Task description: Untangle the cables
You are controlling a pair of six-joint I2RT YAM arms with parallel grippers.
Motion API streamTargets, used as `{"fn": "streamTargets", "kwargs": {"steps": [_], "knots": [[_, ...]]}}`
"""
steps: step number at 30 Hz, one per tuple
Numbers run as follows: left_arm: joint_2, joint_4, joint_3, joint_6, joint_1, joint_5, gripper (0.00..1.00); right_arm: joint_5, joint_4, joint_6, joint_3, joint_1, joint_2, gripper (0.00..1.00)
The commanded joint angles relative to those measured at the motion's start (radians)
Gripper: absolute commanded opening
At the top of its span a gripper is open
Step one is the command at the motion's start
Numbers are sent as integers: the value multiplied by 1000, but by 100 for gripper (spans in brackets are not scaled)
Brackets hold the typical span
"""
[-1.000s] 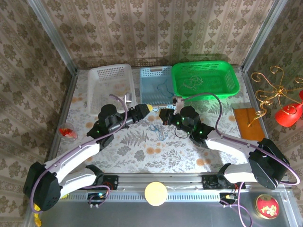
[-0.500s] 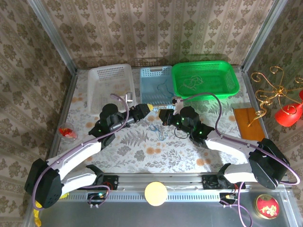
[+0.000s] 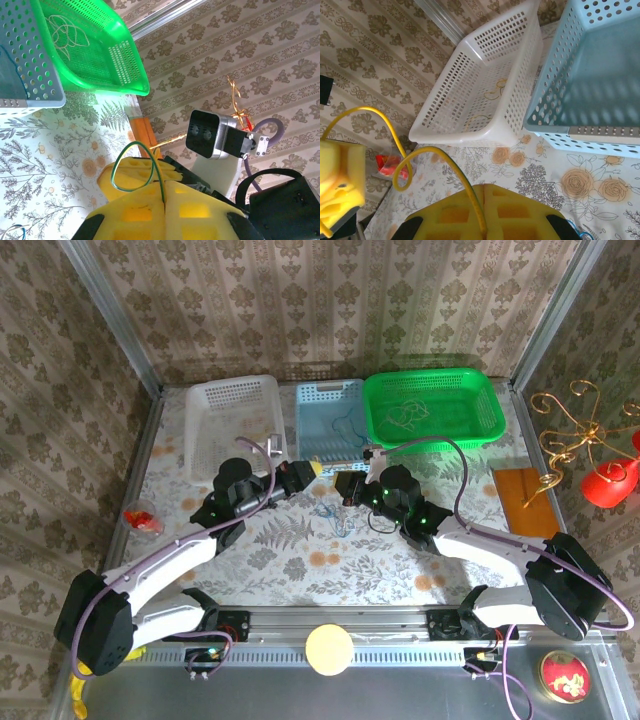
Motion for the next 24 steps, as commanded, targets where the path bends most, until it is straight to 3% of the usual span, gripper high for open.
{"fn": "streamTargets", "kwargs": {"steps": [1,6,12,17,24], "knots": [[-10,53,69,26,12,16,0,10,7,-10,-8,6,-10,2],[-21,94,153,20,59,48,0,42,51,8,-63,6,18,8],[-13,123,238,-14,178,101,0,62,93,31,-108,7,56,12],[17,133,291,-17,303,155,0,64,88,38,-116,6,59,31],[87,127,336,20,472,224,0,82,35,39,-111,5,32,45]]}}
